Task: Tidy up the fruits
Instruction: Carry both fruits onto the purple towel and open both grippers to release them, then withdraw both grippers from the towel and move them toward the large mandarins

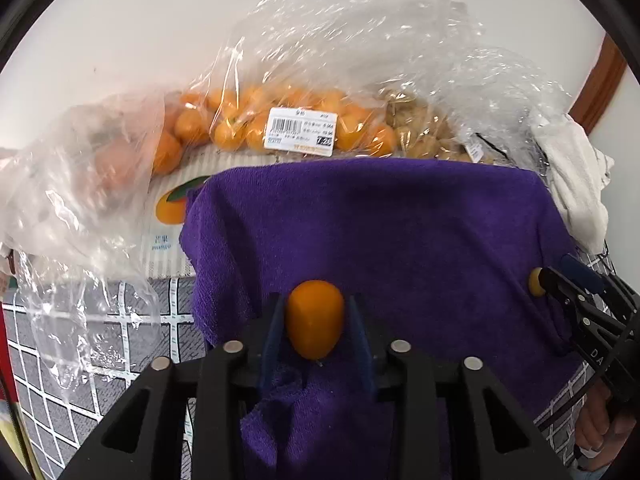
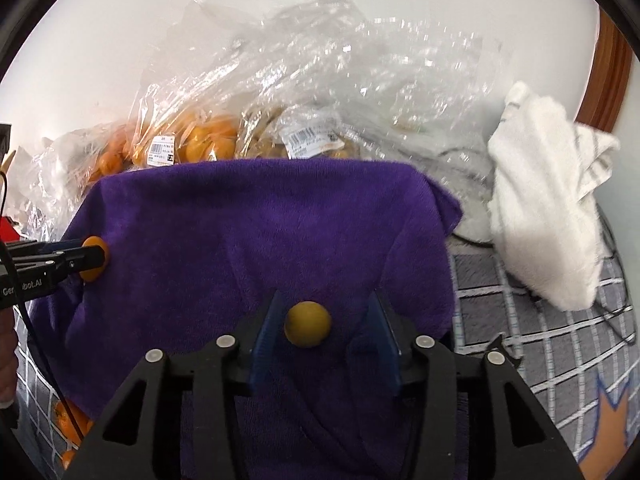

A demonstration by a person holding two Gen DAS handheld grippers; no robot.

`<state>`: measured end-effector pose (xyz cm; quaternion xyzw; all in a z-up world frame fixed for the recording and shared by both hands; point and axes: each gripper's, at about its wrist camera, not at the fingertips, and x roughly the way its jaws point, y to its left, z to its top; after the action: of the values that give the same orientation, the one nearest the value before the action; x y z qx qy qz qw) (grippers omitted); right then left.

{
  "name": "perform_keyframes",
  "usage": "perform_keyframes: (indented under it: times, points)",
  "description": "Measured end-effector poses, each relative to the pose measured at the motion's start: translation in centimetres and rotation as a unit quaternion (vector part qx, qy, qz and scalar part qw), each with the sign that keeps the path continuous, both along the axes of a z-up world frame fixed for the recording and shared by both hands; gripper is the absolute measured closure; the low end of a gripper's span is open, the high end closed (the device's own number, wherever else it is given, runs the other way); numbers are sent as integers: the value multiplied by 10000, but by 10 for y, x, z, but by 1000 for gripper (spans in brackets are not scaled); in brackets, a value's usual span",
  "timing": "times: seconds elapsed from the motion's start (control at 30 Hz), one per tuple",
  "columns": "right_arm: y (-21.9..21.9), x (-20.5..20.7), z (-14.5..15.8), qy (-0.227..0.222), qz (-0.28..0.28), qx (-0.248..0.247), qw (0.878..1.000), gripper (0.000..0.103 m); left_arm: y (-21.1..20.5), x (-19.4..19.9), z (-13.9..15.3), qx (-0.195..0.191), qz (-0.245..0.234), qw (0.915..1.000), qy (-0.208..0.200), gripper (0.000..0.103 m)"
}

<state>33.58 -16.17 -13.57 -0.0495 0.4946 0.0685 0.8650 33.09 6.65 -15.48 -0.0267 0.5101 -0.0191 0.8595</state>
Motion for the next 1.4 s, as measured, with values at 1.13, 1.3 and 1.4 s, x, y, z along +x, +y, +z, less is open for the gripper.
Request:
perform_keyframes:
  times: [1.13, 1.3, 1.4]
  points:
    - [-4, -140, 83, -150, 31, 237, 9996, 53, -8, -127, 112, 159, 24, 9858, -1672, 46]
    - [3, -156, 81, -158, 113, 228, 9996, 53, -5, -151, 102, 188, 60, 9871, -1591, 46]
    - [4, -162, 77, -112, 68, 239, 9996, 53, -3, -165, 93, 246, 98, 9892, -1444, 46]
